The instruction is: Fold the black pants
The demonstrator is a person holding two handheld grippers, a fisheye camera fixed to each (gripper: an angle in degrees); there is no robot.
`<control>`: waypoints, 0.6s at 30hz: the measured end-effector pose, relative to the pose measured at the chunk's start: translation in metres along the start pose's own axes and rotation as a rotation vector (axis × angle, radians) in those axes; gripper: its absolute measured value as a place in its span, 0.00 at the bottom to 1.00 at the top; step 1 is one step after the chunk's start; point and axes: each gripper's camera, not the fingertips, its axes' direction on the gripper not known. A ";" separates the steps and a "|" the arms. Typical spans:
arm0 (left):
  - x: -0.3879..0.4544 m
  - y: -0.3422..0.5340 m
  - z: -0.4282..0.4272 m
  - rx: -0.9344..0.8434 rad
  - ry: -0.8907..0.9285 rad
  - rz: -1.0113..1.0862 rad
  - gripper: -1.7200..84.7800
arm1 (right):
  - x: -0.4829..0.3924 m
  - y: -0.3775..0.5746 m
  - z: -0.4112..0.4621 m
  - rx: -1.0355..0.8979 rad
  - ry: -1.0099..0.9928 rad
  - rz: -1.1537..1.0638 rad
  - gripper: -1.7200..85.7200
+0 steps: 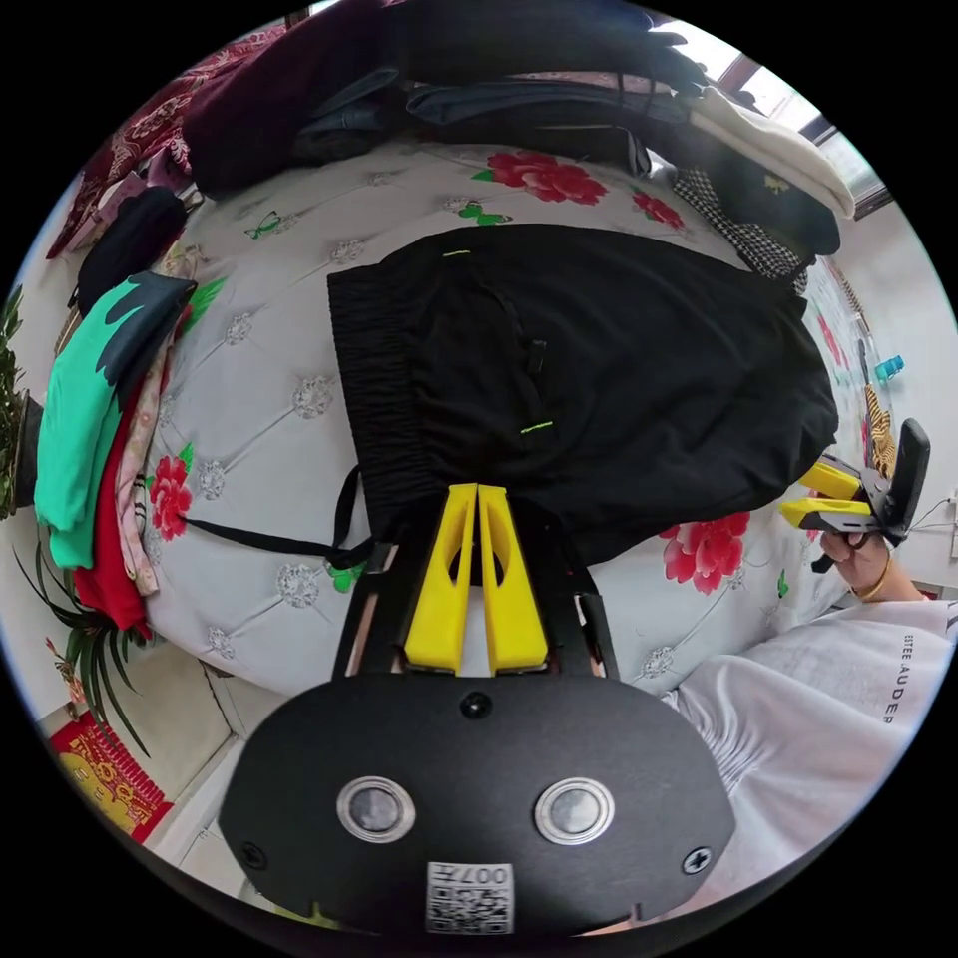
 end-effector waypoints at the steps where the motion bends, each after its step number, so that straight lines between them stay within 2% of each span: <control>1: 0.000 0.000 0.001 0.000 -0.002 0.002 0.01 | -0.001 -0.003 0.006 -0.027 0.024 -0.018 0.06; 3: 0.002 0.002 0.002 -0.014 -0.040 0.045 0.01 | -0.007 -0.011 0.014 -0.128 0.141 -0.084 0.03; 5: 0.008 0.002 0.004 -0.039 -0.121 0.127 0.01 | -0.012 -0.006 -0.004 -0.159 0.170 -0.185 0.02; 8: 0.021 0.008 0.007 -0.046 -0.188 0.243 0.01 | -0.015 0.011 -0.047 -0.138 0.050 -0.262 0.02; 11: 0.024 0.018 0.009 -0.025 -0.219 0.249 0.01 | -0.016 0.023 -0.053 -0.125 0.018 -0.226 0.02; 15: 0.016 0.030 0.004 0.004 -0.219 0.218 0.01 | -0.005 0.038 -0.031 -0.201 -0.050 -0.097 0.03; 18: 0.008 0.037 -0.019 0.034 -0.214 0.185 0.01 | 0.010 0.058 -0.041 -0.166 -0.070 0.004 0.05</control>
